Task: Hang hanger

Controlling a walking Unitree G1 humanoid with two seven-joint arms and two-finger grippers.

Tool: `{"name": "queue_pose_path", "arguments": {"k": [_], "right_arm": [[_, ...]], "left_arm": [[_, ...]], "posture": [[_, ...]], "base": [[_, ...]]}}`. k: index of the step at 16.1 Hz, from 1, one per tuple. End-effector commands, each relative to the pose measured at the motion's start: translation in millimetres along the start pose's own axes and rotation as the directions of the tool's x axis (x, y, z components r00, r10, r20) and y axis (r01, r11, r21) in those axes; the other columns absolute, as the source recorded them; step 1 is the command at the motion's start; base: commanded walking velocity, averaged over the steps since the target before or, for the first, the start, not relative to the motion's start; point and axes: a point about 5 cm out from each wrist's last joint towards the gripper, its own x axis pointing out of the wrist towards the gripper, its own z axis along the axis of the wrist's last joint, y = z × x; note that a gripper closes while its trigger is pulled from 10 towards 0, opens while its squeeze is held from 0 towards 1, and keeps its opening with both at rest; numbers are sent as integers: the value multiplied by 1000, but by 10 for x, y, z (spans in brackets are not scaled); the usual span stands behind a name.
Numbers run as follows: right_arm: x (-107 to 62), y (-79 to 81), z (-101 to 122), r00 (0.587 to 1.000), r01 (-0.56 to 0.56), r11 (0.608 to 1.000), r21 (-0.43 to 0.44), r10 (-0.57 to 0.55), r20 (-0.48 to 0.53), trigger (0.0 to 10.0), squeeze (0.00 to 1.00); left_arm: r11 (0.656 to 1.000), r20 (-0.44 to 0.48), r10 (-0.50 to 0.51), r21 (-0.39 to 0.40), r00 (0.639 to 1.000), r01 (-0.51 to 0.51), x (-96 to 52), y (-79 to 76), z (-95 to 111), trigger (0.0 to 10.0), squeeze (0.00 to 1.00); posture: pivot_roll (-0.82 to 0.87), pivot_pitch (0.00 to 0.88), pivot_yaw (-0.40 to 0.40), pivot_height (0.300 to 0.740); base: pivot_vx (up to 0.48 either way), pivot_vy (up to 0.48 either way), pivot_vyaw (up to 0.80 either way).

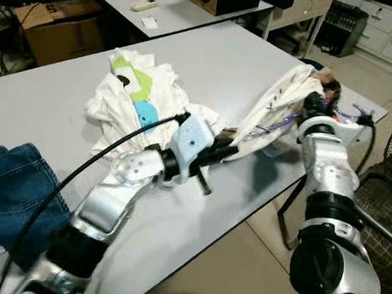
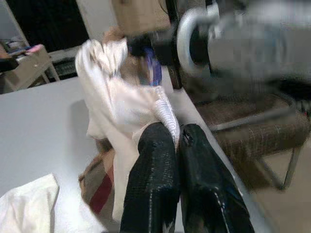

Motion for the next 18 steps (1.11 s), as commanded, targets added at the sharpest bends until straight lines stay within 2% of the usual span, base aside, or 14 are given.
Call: {"name": "queue_pose_path", "arguments": {"k": [1,2,4,6,7,8,10,11,13,14,15,16,18], "right_arm": [[38,117,-24,999,-38,998,-41,38,4,10000,0],[48,116,-43,999,-40,998,-54,40,6,10000,0],[58,100,-47,999,-26,998,-64,28,16,10000,0],[73,74,-86,1000,5,997,-80,-4,18,10000,0],[76,85,-158,1000,7,991,-132,-8,-6,10000,0],[77,99,-202,1000,4,987,-158,-7,-19,10000,0],[79,107,-214,1000,7,988,-152,-10,-20,10000,0],[79,104,-211,1000,14,985,-170,-18,-19,10000,0],[84,55,-219,997,58,967,-247,-70,-41,10000,0],[71,45,-292,993,42,933,-357,-78,-87,10000,0],[58,43,-333,991,25,910,-414,-77,-109,10000,0],[50,42,-358,990,13,894,-448,-75,-122,10000,0],[13,30,-373,986,-37,813,-581,-63,-152,10000,0]], "left_arm": [[1000,63,18,-5,998,-17,36,24,170,0,0],[998,83,57,-33,995,-54,50,74,228,0,0],[994,133,37,-107,990,-23,66,65,354,0,0],[972,207,-55,-213,977,99,129,-84,526,0,0],[959,221,-97,-240,970,151,176,-154,567,0,0],[964,172,-155,-189,973,187,189,-204,527,0,0],[977,59,-196,-68,979,200,164,-219,398,0,0],[977,48,-190,-86,981,194,151,-206,381,0,0],[950,153,-184,-226,971,215,122,-196,570,0,0],[948,203,-152,-248,967,201,147,-153,669,0,0],[949,221,-139,-247,965,193,157,-121,715,0,0],[951,230,-132,-244,964,189,162,-100,741,0,0],[966,205,-124,-199,971,166,126,-4,749,0,0]], "posture": [[-4,0,-18,740],[-6,0,-17,740],[-7,0,-16,740],[-5,0,-14,740],[-7,0,-10,740],[-10,0,-6,740],[-10,0,-5,740],[-10,0,-5,740],[-10,0,-6,740],[-10,0,-9,740],[-10,0,-9,740],[-10,0,-9,740],[-9,0,-12,740]], "base": [[0,0,0],[0,0,0],[0,0,0],[0,0,0],[0,0,0],[0,0,0],[0,0,0],[0,0,0],[0,0,0],[0,0,0],[0,0,0],[0,0,0],[0,0,0]]}}
